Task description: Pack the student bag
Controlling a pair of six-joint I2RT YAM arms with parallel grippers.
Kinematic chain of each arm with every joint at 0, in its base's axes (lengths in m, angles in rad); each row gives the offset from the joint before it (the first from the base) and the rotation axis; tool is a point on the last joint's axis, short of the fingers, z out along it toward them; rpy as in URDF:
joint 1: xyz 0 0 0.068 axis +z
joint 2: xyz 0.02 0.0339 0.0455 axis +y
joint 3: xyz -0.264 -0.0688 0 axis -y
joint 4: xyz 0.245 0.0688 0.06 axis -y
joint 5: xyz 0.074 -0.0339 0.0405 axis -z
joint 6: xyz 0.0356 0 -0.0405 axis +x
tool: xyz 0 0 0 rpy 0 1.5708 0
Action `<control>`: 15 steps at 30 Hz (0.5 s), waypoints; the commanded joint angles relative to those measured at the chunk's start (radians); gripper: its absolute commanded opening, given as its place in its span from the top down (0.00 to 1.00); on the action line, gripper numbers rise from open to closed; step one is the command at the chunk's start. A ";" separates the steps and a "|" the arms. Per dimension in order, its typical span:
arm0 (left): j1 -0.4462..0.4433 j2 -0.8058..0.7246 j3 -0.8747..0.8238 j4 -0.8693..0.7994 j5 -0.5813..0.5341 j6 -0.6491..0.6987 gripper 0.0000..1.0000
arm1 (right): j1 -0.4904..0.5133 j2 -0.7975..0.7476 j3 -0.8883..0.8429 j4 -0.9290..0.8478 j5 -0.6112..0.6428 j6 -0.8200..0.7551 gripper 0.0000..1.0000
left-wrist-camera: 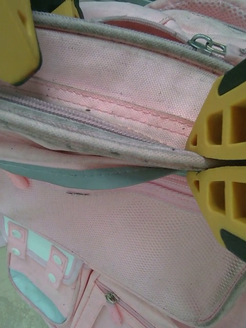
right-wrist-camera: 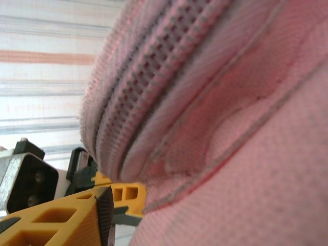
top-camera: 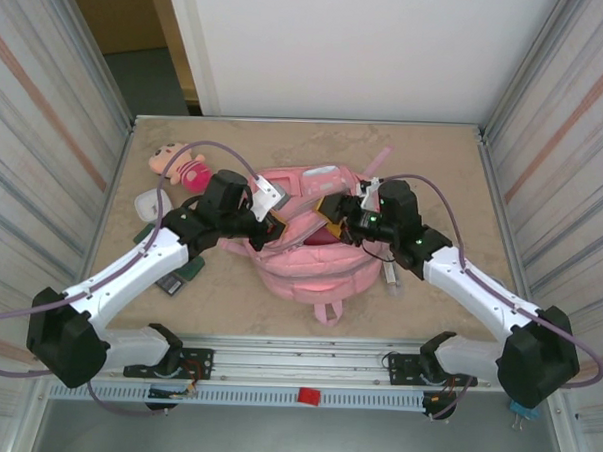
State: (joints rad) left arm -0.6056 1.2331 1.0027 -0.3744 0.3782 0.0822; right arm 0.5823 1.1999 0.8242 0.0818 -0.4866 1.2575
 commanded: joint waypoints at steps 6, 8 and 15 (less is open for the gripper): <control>0.001 -0.005 0.123 0.091 -0.035 -0.042 0.86 | 0.073 0.048 0.026 0.095 0.071 0.056 0.94; 0.002 -0.027 0.141 0.045 -0.058 -0.089 0.77 | 0.074 0.045 0.015 0.139 0.104 0.085 1.00; -0.010 -0.213 0.085 -0.204 -0.055 -0.421 0.40 | 0.081 0.074 0.066 0.194 0.120 0.096 1.00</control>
State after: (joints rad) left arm -0.6033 1.1122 1.1271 -0.4770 0.3202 -0.1421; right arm 0.6556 1.2755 0.8265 0.1513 -0.3653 1.3296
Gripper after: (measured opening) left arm 0.588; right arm 0.114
